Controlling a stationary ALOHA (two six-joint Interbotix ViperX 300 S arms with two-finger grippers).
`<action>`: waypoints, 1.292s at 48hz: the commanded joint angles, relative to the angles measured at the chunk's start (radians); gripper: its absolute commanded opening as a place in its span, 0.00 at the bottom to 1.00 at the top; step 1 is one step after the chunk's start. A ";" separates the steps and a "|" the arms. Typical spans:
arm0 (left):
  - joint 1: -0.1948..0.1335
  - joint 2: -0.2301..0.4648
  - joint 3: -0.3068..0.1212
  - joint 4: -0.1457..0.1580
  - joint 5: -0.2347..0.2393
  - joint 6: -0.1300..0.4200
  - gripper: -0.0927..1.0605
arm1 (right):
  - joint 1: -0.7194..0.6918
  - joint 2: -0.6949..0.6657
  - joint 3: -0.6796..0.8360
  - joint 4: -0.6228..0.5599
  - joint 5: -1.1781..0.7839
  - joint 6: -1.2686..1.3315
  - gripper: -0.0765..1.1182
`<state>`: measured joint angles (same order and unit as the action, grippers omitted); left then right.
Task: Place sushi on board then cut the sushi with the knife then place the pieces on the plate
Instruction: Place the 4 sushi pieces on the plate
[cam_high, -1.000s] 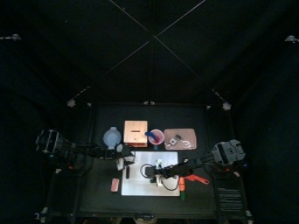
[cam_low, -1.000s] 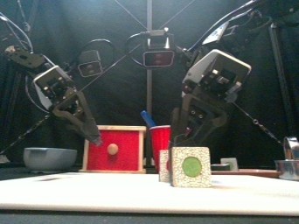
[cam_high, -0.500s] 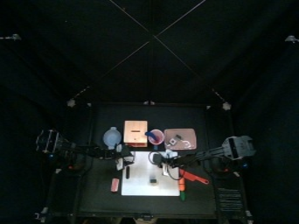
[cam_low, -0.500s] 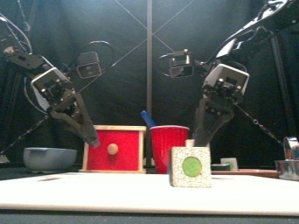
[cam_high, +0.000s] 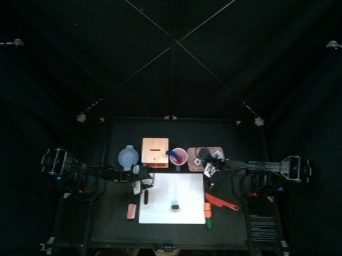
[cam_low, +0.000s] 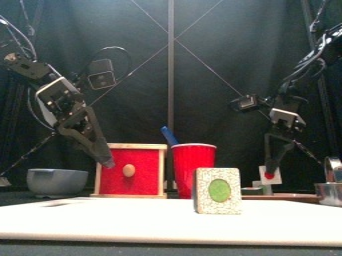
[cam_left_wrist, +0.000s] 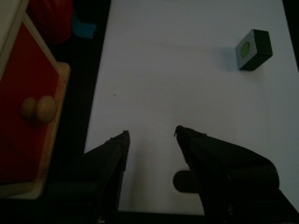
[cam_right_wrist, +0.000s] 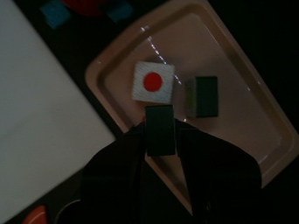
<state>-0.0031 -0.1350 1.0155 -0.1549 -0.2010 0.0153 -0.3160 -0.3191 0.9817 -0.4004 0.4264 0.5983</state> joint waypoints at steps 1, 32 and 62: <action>0.002 -0.006 -0.012 0.002 -0.005 0.000 0.81 | -0.031 0.014 0.011 0.008 -0.034 -0.002 0.61; 0.002 -0.006 -0.020 0.000 -0.005 -0.002 0.81 | 0.141 -0.014 -0.084 -0.005 -0.020 -0.018 0.82; 0.002 -0.006 -0.021 -0.003 -0.003 -0.003 0.81 | 0.618 0.272 -0.422 -0.012 -0.021 -0.031 0.82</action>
<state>-0.0031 -0.1350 1.0140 -0.1549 -0.2010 0.0123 0.2823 -0.0583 0.6105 -0.4203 0.4080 0.5660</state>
